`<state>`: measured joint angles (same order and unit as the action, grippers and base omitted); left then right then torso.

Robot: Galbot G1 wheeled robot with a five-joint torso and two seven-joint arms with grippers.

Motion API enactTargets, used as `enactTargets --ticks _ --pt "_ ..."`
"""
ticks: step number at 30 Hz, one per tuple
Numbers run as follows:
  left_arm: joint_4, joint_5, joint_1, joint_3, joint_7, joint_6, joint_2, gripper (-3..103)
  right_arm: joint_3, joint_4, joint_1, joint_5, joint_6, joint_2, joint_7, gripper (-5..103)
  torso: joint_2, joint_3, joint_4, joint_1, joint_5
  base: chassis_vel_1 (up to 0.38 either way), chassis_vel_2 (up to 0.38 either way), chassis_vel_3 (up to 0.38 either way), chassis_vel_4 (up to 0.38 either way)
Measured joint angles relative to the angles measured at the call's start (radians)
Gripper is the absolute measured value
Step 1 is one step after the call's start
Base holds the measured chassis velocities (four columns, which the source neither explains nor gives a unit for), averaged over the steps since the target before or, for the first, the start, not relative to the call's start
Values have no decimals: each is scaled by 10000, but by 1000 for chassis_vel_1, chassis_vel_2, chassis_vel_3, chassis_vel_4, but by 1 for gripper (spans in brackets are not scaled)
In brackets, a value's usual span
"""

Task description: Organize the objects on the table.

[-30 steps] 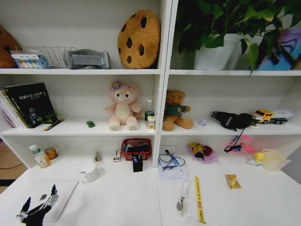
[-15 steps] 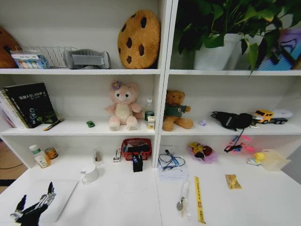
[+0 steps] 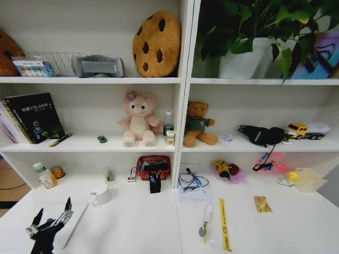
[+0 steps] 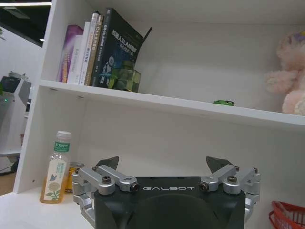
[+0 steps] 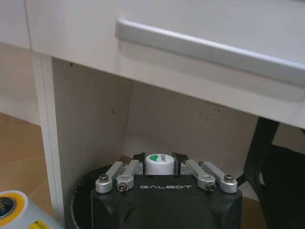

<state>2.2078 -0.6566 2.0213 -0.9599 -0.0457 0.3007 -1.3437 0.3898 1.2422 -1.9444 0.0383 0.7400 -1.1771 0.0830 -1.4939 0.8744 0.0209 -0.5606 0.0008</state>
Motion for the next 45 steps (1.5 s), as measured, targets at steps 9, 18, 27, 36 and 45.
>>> enactTargets --ticks 9,18,27,36,45 --pt "441 489 -304 522 -239 -812 600 100 -1653 -1975 2682 659 -344 175 -354 28 0 2 8 0 -7 0 0 0 0" --pt "714 1146 -261 992 -652 -1060 557 100 -3253 -4178 5368 894 -261 -132 -749 28 1 1 5 -1 -6 0 0 0 0" --pt "994 1260 -68 822 -673 -1059 139 100 -3637 -4635 5765 637 -201 -84 -891 54 -1 0 7 -1 -10 0 0 0 0" --pt "1156 1414 -50 878 -701 -1037 -5 100 -3237 -3338 4703 620 -115 415 -920 82 -1 0 8 0 -6 0 0 0 0" --pt "1149 1383 -228 648 -715 -985 -64 100 -1544 -1830 1985 424 472 812 -1228 100 -1 -1 11 1 -9 0 0 0 0"
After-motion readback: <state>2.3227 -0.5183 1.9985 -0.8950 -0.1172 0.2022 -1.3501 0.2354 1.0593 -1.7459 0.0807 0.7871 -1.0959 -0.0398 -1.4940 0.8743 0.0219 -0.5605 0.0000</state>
